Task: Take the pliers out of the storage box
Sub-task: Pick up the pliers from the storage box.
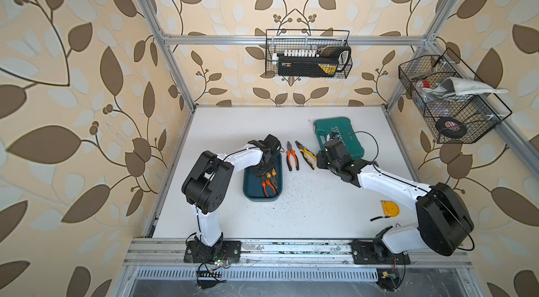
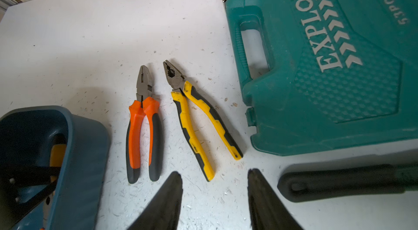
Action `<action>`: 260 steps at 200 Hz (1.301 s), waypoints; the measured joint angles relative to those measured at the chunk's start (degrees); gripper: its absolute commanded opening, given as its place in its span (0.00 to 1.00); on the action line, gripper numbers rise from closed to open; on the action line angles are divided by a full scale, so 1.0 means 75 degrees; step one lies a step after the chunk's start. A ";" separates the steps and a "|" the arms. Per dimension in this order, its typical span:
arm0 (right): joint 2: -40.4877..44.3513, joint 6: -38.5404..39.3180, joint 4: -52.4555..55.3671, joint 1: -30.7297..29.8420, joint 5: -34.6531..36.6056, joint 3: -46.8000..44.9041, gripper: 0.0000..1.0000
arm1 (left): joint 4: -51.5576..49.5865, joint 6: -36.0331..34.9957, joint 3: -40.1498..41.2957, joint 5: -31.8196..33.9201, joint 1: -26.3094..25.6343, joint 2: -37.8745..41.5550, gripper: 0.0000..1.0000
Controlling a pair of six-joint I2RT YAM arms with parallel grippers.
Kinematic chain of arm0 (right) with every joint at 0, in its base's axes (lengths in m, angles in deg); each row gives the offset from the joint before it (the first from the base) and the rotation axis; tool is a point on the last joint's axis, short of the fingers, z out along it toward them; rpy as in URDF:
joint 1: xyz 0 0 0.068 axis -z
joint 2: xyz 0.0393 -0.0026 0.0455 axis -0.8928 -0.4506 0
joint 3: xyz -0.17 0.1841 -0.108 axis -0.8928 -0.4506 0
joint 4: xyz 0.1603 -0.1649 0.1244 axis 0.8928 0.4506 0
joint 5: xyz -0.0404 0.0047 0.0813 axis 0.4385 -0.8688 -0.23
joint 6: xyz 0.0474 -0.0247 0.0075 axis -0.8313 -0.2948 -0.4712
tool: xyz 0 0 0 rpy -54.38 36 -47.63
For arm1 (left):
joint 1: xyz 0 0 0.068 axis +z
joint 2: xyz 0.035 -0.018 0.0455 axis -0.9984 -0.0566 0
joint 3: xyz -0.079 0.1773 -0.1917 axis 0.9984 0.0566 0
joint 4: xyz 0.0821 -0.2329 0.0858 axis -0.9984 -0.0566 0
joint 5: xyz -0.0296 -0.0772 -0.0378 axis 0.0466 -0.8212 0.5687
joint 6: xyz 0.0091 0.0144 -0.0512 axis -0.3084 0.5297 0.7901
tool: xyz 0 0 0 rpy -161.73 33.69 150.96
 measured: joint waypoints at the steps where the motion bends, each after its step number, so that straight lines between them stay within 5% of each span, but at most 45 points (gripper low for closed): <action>1: 0.0000 0.0000 0.0000 0.0003 -0.0041 0.0000 0.49 | -0.0006 -0.0012 0.0015 0.0000 0.0000 0.0017 0.00; 79: 0.0149 -0.0516 0.0446 0.0032 -0.3130 0.0787 0.50 | -0.0443 -0.0612 0.0236 0.0061 0.0000 0.2425 0.00; 140: -0.0484 -0.2396 -0.2626 -0.0108 -0.5901 -0.0391 0.53 | -0.0175 -0.0621 0.0857 -0.0664 0.0000 0.3153 0.00; 176: -0.1008 -0.2771 -0.3217 -0.0877 -0.6164 -0.0184 0.61 | -0.0070 -0.0522 0.1081 -0.1032 0.0000 0.3153 0.00; 260: -0.1737 -0.2978 -0.3509 -0.1241 -0.6018 0.0423 0.48 | 0.0210 -0.0393 0.1154 -0.1408 -0.0009 0.3494 0.00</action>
